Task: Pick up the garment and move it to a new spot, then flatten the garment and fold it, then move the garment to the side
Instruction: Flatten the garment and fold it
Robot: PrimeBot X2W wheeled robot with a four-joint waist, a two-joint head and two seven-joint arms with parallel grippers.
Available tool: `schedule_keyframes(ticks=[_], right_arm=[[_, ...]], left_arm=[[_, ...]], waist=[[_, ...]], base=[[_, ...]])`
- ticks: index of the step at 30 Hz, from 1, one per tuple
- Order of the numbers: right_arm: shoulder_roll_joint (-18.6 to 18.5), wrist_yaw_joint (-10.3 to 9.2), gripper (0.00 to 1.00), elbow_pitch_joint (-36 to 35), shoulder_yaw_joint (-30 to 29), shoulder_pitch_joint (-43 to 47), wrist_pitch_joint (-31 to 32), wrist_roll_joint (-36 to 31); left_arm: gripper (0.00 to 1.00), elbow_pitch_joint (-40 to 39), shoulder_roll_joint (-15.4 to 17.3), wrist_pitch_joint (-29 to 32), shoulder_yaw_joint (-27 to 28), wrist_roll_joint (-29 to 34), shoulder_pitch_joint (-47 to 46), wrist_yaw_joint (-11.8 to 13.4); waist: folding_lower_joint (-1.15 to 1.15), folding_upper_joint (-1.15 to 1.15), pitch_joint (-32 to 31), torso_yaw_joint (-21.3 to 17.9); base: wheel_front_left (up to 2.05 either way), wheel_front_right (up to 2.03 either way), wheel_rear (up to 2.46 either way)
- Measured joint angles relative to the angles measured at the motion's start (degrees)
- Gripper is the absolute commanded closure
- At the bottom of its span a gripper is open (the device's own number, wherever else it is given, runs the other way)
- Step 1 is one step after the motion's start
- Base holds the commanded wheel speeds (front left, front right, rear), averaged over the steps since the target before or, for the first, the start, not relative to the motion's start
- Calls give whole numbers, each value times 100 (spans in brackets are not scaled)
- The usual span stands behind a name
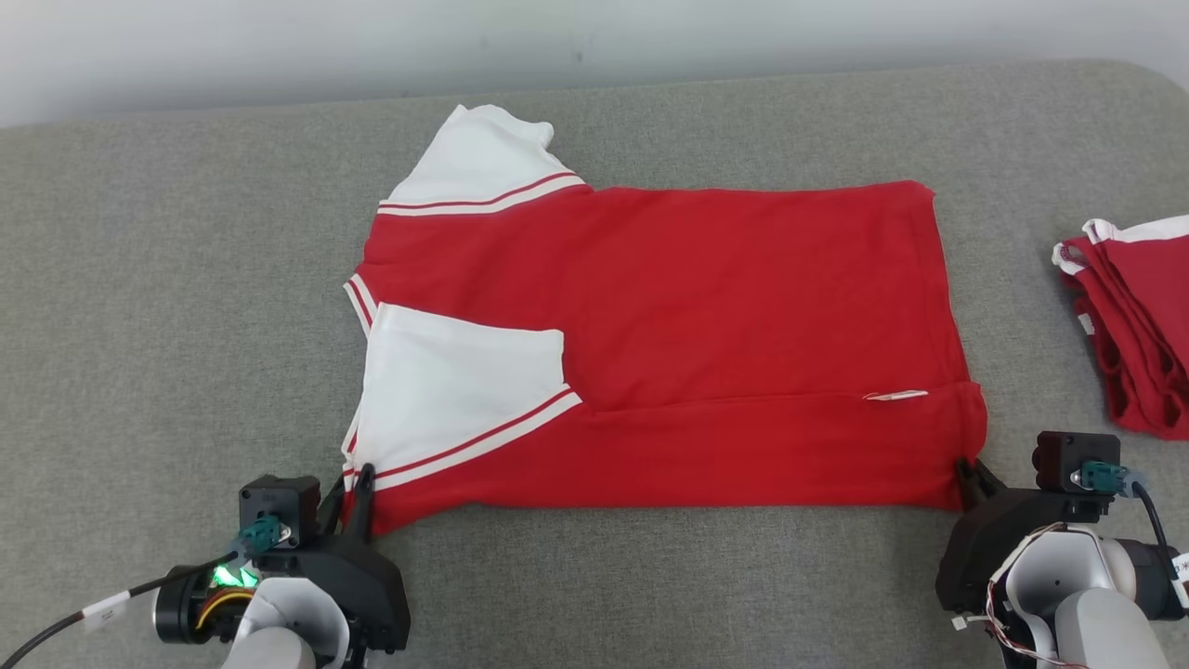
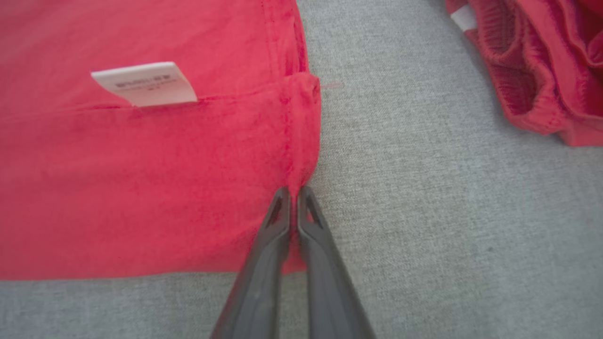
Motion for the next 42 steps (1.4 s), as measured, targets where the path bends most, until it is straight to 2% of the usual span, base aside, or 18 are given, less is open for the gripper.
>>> schedule_keyframes(ticks=[10,20,21,22,23,36,42], right_arm=[[3,0,100,-175,-159,211,9,2],[26,0,100,-705,-280,1032,218,118],[31,0,89,-726,-278,1076,219,125],[34,0,15,-747,-275,1116,216,142],[37,0,0,-764,-270,1147,216,145],[43,0,0,-1099,-443,1267,225,59],[25,0,0,-1380,-437,1109,371,13]], left_arm=[[100,-252,27,8,-54,-89,366,10],[100,-940,216,147,-107,-149,1210,208],[100,-1012,230,162,-110,-163,1290,245],[90,-1077,241,181,-108,-165,1358,279],[0,-1144,246,190,-104,-167,1413,307],[0,-1608,432,207,25,-242,1744,594],[0,-1882,621,247,115,-244,1585,564]], waist=[[0,0,-242,22],[0,0,-596,1],[0,0,-615,-7],[0,0,-629,-16],[0,0,-639,-22],[0,0,-740,-7],[0,0,-716,-31]], base=[[0,0,0],[0,0,0],[0,0,0],[0,0,0],[0,0,0],[0,0,0],[0,0,0]])
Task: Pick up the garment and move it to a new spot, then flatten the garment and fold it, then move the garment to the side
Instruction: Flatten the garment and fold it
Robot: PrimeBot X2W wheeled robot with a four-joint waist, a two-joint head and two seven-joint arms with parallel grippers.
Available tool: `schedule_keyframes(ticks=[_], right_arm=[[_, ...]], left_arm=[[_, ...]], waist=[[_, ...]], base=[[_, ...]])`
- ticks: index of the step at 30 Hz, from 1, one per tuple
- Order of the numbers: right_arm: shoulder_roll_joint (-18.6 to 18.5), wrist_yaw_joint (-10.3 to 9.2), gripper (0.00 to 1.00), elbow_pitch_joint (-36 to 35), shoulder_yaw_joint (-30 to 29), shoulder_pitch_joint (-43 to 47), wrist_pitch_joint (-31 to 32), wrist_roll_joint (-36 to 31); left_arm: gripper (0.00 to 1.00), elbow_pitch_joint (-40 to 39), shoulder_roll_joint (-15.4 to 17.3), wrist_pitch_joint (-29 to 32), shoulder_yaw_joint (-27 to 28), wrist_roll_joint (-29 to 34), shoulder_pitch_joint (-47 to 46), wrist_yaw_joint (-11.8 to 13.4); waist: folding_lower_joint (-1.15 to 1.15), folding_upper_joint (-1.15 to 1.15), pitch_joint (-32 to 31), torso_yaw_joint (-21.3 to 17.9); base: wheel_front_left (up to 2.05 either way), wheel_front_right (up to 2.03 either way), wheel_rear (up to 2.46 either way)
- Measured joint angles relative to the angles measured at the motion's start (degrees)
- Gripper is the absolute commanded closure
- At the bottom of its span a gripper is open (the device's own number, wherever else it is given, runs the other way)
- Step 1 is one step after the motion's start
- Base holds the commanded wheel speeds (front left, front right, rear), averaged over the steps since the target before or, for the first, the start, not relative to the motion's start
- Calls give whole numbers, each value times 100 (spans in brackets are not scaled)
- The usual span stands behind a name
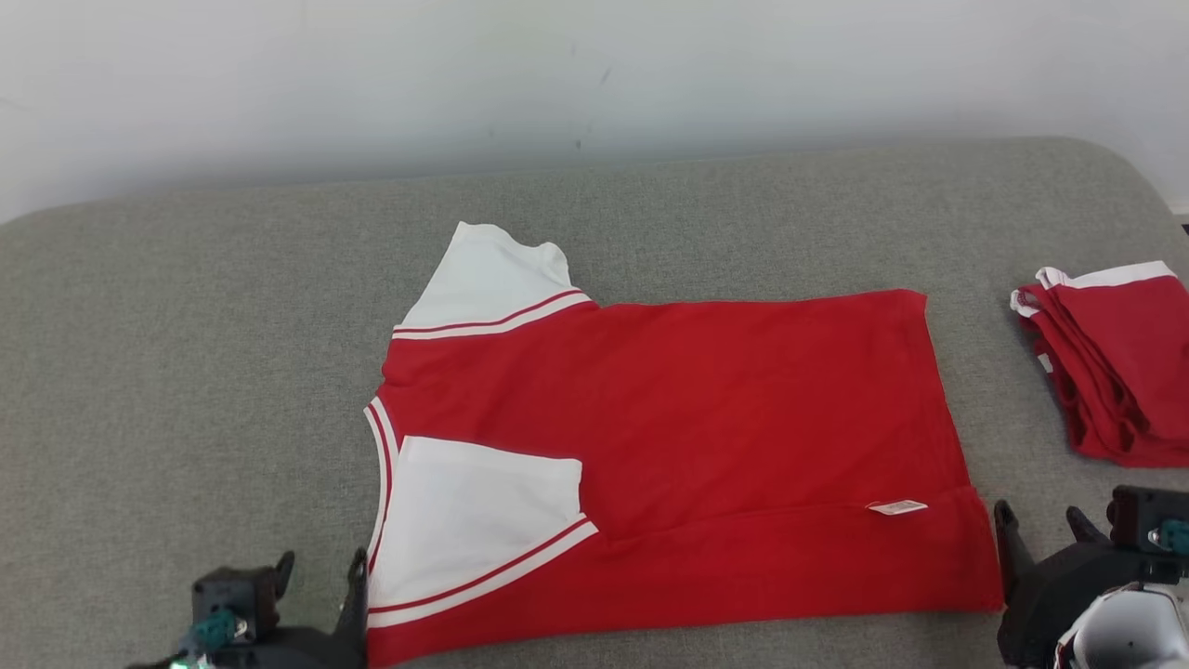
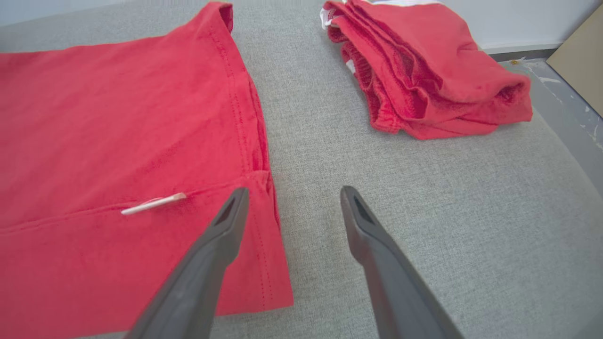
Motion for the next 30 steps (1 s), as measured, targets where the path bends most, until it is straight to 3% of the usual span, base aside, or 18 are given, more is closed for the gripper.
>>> schedule_keyframes(ticks=[9,13,18,30], right_arm=[[-389,-1,0,-144,370,-951,654,0],[-490,0,0,80,645,-1641,968,78],[-509,0,0,437,1094,-2566,1308,349],[-639,-1,0,913,1385,-3888,1340,519]], left_arm=[[0,310,23,349,54,-153,-1324,-405],[0,778,-48,528,115,-287,-2107,-642],[0,1296,133,748,90,-219,-3067,-904],[0,2172,155,980,-44,-13,-4693,-1091]], waist=[[0,0,244,-68],[0,1,444,-150],[1,1,765,-306],[2,1,1655,-676]], base=[[0,0,0],[0,0,0],[0,0,0],[0,0,0]])
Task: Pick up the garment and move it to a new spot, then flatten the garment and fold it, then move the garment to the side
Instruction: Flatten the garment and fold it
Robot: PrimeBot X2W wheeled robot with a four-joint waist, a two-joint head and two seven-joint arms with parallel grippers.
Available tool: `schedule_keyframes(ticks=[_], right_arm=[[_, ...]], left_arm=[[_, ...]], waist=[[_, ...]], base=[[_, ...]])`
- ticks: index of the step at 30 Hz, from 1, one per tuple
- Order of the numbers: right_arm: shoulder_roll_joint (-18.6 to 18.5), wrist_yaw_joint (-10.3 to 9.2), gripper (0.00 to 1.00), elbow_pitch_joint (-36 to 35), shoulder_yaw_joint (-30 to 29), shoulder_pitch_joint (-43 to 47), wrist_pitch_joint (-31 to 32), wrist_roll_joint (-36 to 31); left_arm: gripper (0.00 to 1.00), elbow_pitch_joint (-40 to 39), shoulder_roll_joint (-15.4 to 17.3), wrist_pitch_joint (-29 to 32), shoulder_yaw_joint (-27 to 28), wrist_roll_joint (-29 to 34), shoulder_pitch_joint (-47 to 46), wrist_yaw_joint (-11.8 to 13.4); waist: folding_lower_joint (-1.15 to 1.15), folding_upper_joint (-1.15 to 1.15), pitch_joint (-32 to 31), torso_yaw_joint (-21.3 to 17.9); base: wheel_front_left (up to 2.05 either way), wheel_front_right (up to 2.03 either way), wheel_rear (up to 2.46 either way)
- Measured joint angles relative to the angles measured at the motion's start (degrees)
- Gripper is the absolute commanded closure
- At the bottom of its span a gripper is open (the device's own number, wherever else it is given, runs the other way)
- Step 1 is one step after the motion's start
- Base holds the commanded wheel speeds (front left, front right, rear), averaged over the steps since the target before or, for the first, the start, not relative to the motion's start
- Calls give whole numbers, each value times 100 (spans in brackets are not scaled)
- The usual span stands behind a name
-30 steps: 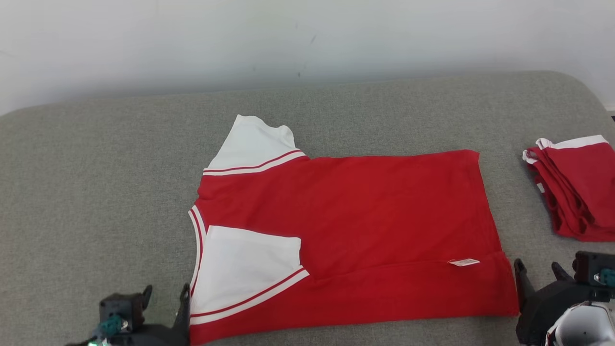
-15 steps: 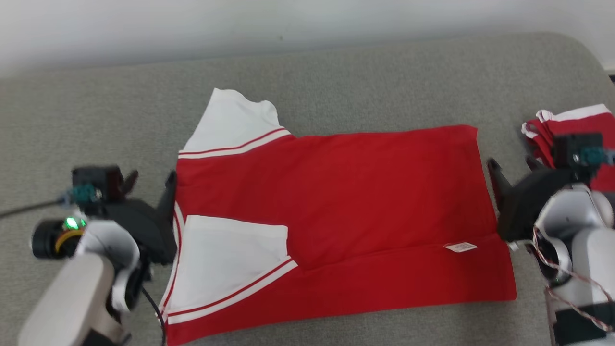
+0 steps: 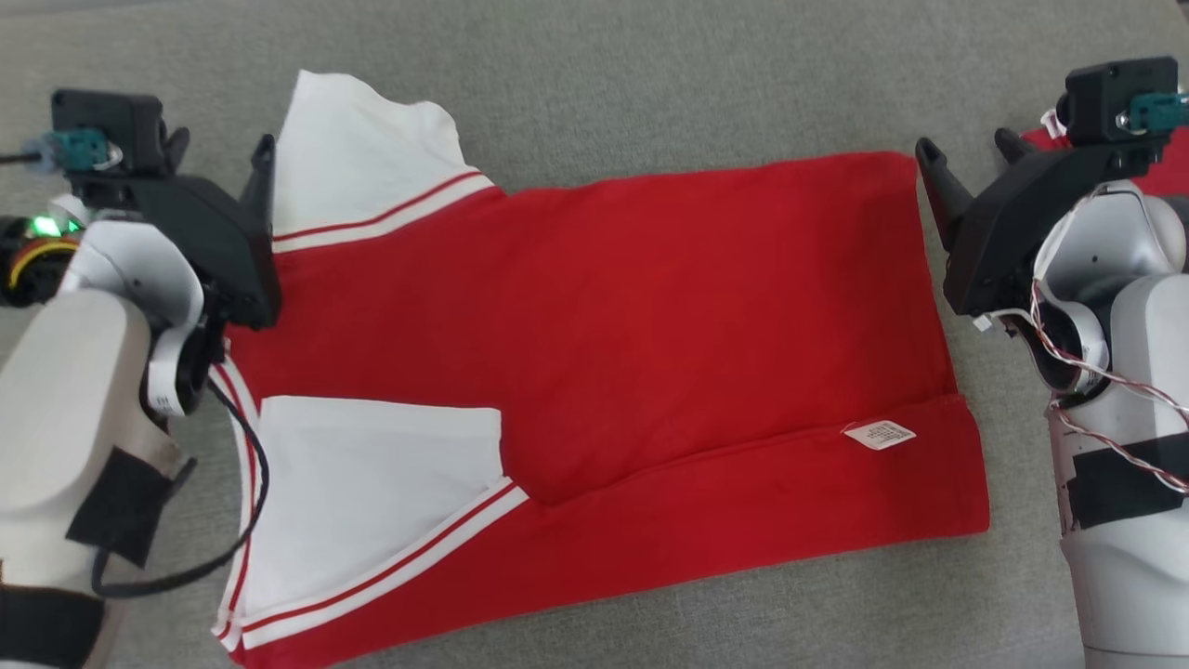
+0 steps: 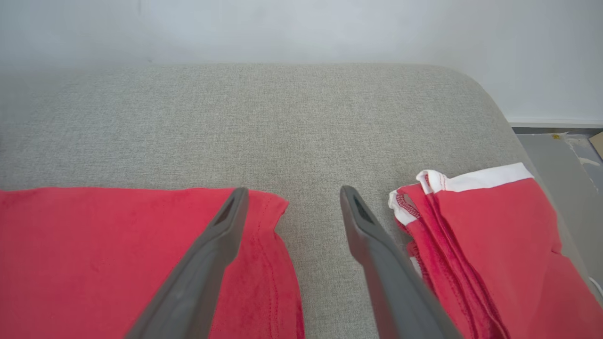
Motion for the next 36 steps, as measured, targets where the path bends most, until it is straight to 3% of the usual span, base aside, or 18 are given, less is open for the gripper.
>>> schedule_keyframes(ticks=[20,32,33,34,36], right_arm=[[59,0,0,-25,638,-559,-162,163],[9,1,0,-124,898,-570,-131,202],[5,1,0,-145,914,-575,-115,218],[2,1,0,-163,932,-577,-104,233],[-16,1,0,-208,973,-576,-86,233]], left_arm=[[0,1080,99,68,-66,136,-1216,-153],[0,1356,170,870,-238,-64,-1405,-449],[14,1360,183,916,-257,-65,-1421,-453],[61,1358,198,954,-267,-65,-1433,-457],[100,1346,226,973,-264,-90,-1441,-495]], waist=[[-1,0,960,-570],[-3,-2,907,-722],[-3,-2,914,-744],[-3,-2,920,-764],[-3,-2,938,-802]], base=[[0,0,0],[0,0,0],[0,0,0],[0,0,0],[0,0,0]])
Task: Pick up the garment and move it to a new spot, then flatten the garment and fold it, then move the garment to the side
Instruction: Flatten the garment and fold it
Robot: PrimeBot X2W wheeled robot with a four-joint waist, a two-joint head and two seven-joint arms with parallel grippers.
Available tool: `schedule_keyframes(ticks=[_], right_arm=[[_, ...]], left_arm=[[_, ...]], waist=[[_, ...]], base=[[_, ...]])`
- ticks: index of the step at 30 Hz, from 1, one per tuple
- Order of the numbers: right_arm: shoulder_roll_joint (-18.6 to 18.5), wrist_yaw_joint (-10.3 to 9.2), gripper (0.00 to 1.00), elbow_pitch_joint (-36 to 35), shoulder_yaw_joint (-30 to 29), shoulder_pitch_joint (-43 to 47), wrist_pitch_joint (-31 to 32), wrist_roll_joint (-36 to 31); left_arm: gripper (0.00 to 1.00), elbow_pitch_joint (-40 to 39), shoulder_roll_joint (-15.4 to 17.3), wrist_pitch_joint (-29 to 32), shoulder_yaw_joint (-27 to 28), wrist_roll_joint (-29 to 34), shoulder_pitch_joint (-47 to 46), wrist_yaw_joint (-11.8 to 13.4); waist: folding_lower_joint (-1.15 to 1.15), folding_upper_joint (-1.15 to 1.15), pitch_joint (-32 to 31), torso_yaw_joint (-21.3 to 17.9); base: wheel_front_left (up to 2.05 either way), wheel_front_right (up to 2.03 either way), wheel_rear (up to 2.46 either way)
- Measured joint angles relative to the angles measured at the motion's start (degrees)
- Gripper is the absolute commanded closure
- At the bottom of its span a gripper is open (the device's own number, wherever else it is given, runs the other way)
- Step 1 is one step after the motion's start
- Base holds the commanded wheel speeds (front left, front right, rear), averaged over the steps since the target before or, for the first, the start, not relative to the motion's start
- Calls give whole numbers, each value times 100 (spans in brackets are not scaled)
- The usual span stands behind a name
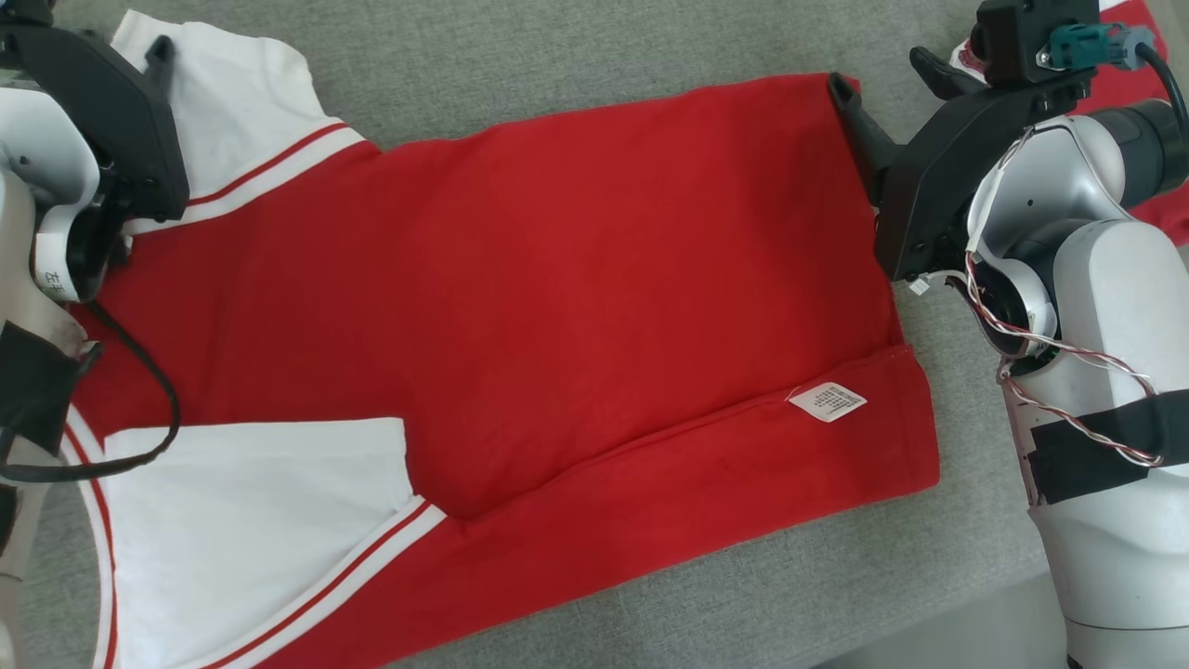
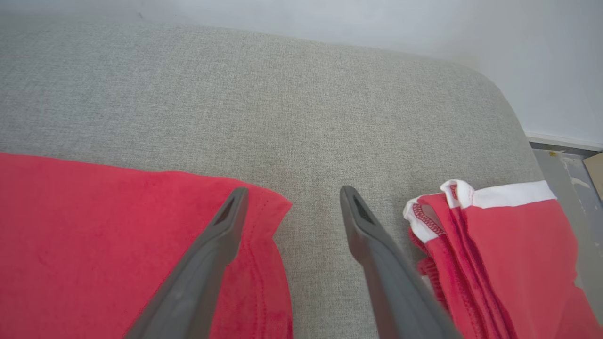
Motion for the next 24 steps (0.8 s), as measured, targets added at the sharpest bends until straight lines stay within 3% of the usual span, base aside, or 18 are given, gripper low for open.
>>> schedule_keyframes(ticks=[7,16,24], right_arm=[[-166,-1,0,-224,85,8,142,23],[-374,0,0,-568,-53,137,823,-20],[-314,0,0,-190,29,-114,699,-137]], left_arm=[[100,-235,57,238,76,-291,28,-111],[100,-739,274,511,64,-366,90,-179],[100,-1057,257,554,42,-407,140,-67]], waist=[[0,0,78,-36],[1,1,127,127],[2,1,187,287]], base=[[0,0,0],[0,0,0],[0,0,0]])
